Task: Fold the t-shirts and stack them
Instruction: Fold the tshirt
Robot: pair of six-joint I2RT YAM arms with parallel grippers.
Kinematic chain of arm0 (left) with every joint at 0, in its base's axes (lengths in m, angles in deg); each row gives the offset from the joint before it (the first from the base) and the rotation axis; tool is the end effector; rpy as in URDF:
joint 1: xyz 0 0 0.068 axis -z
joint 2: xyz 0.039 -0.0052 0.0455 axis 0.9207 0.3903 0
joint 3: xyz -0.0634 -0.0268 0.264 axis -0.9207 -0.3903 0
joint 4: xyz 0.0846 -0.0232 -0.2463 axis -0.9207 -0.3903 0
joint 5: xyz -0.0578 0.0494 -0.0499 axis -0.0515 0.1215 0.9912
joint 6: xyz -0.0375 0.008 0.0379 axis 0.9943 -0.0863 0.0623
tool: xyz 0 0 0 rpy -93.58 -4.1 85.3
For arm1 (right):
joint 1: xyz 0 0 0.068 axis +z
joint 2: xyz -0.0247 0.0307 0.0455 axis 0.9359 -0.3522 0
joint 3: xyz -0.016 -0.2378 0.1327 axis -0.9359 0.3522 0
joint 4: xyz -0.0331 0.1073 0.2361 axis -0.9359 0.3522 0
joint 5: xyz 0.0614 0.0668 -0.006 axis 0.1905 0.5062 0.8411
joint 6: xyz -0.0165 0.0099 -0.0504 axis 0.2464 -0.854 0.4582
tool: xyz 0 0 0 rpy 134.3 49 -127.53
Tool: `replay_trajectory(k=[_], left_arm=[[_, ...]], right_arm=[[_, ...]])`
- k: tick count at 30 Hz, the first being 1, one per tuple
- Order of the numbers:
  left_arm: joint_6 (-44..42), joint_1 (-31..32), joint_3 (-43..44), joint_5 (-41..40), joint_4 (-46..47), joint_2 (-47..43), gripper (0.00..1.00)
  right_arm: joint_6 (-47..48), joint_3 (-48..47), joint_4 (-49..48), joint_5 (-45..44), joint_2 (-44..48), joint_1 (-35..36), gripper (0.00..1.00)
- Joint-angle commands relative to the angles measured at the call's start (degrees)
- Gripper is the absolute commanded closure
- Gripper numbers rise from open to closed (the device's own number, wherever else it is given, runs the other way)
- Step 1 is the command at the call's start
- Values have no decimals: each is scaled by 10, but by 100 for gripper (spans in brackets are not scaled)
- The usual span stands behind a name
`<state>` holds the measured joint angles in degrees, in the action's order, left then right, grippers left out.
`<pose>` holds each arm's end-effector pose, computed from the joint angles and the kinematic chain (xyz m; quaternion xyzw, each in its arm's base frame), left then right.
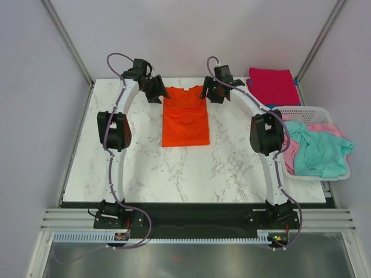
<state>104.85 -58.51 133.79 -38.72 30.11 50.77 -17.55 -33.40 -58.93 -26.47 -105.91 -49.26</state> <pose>0.5222 -0.0924 0.2128 -0.0882 0.9421 -0.2611 0.1912 0.5036 0.1882 0.2037 0.0662 0.9249 0.2003 0.3162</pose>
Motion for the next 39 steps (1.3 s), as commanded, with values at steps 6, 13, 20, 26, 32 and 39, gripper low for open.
replay_trajectory(k=[6,13,20,26,32,39], left_arm=[[-24,-32,-65,-10,-19,-141,32],[27,-19,-497,100,177,-436,33],[272,49,-812,299,487,-710,33],[582,123,-920,219,807,-920,9],[678,171,-845,111,813,-1015,0],[780,171,-818,89,887,-1020,0]], right_arm=[[-2,195,-54,46,173,-25,25],[-55,531,-191,77,362,35,24],[-108,680,-281,56,405,95,24],[-110,670,-287,30,364,97,25],[-118,660,-290,-1,336,97,28],[-122,634,-305,-13,314,97,42]])
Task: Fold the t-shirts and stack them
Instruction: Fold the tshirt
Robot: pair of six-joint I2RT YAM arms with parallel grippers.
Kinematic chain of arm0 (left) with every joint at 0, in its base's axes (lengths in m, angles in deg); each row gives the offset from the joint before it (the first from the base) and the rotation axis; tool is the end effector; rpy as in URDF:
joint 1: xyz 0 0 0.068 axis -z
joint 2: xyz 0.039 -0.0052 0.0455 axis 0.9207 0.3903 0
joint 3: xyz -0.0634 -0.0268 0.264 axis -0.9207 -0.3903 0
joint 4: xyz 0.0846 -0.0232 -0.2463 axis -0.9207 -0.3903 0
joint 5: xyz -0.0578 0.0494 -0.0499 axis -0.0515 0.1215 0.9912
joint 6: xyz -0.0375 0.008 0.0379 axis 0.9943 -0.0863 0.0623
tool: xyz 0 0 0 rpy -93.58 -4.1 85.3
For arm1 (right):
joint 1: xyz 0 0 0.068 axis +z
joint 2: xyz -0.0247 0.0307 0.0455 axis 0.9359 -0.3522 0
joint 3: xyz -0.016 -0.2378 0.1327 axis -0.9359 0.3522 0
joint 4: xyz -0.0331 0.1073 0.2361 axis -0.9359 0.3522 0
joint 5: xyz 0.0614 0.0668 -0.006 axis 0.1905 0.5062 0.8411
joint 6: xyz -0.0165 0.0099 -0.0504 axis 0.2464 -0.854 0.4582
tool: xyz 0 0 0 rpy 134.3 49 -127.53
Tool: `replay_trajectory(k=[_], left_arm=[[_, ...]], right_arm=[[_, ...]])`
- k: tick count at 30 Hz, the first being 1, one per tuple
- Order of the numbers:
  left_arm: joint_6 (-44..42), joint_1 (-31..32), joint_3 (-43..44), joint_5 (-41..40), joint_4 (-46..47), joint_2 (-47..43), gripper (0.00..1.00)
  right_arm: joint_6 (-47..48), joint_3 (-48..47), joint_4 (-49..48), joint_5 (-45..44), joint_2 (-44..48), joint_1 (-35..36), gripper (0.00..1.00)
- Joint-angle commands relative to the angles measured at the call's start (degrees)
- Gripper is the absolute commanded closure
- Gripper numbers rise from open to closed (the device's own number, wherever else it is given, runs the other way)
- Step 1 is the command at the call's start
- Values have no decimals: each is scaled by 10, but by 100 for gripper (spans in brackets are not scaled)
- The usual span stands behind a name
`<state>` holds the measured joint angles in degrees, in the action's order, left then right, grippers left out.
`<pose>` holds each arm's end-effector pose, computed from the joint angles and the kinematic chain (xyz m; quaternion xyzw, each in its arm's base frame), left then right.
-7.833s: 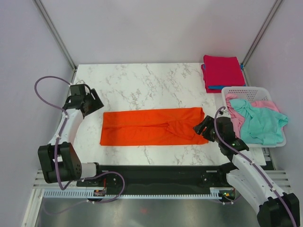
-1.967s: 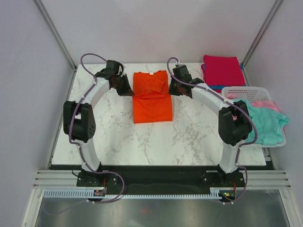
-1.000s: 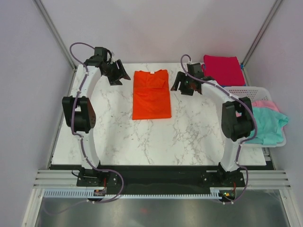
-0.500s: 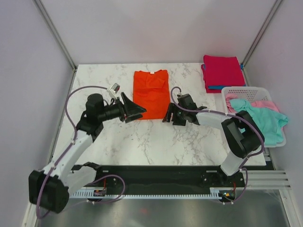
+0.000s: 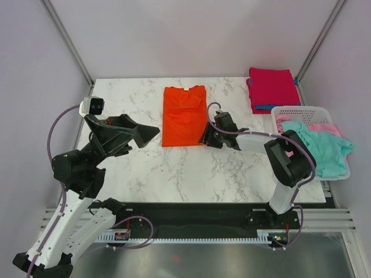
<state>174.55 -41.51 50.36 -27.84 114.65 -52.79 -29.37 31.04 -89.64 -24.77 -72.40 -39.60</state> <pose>0.0906 -0.0654 0.4558 0.0141 0.4525 -0.8243 0.3399 0.3117 0.1836 0.1505 0.0783 0.9240 0.2656 0.2636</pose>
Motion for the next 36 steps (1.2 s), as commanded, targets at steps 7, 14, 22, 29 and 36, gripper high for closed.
replay_trajectory(k=[7,14,22,29,36], left_arm=[[107,1,4,-47,65,-2,0],[101,1,18,-26,49,6,0],[-172,1,51,-14,-285,29,0],[-492,-4,56,-413,-690,182,0],[-507,-25,5,-435,-628,398,2]], right_arm=[[-14,8,-13,-27,-26,0,47],[-12,35,-22,-30,-17,0,48],[-10,49,-27,-30,-1,0,52],[-7,49,-33,-27,7,-1,56],[6,51,-42,-9,9,-16,56]])
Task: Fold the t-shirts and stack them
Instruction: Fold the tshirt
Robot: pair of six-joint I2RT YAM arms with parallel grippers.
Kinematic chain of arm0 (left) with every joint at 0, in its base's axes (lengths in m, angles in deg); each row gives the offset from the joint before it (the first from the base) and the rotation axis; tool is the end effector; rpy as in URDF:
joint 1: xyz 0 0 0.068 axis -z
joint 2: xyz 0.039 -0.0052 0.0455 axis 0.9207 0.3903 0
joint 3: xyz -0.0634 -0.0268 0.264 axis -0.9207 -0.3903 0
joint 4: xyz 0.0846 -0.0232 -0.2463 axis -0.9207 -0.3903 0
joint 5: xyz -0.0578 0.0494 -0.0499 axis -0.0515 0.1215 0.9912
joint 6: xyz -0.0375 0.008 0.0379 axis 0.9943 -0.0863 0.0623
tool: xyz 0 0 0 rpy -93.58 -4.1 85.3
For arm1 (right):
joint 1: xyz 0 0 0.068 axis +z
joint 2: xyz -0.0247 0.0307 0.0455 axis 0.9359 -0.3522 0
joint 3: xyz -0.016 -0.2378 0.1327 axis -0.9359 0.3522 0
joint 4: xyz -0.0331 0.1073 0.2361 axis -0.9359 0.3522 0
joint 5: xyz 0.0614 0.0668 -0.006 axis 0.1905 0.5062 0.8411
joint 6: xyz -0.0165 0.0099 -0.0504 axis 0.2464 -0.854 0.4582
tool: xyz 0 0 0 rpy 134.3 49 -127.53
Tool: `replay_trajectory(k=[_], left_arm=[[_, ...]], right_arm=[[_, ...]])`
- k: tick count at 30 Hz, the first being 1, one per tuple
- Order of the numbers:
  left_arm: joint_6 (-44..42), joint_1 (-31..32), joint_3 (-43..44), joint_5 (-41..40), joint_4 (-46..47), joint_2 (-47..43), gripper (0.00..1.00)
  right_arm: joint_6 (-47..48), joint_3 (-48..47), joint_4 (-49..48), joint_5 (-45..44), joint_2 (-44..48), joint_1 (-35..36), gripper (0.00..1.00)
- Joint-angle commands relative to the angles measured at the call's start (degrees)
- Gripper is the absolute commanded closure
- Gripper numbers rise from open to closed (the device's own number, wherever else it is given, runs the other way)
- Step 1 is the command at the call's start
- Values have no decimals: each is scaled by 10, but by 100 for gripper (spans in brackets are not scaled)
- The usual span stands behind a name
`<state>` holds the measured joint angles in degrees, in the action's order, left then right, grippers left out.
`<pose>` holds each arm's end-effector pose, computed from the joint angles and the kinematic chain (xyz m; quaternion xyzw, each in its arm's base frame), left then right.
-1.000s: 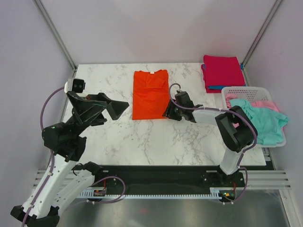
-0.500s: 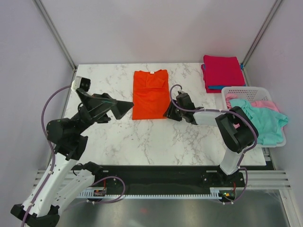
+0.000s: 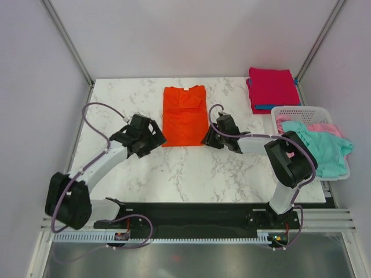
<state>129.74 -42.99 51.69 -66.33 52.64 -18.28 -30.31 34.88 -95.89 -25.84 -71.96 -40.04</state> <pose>0.2366 -0.1025 0.2472 -0.2282 0.9103 -0.1789 0.2954 0.3075 0.1772 0.1426 0.0905 0.9139 0.2731 0.2865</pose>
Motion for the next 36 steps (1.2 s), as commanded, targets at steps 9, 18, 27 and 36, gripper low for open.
replay_trajectory(k=[9,18,27,36], left_arm=[[-80,-47,-14,1,138,160,19],[-69,-52,-35,58,209,219,29],[-61,-50,-47,75,223,231,48],[-48,-43,-69,90,230,228,58]], right_arm=[[35,16,16,27,7,-21,61],[38,24,-5,44,-10,-31,64],[43,18,-8,55,-30,-39,69],[39,19,-16,58,-40,-41,73]])
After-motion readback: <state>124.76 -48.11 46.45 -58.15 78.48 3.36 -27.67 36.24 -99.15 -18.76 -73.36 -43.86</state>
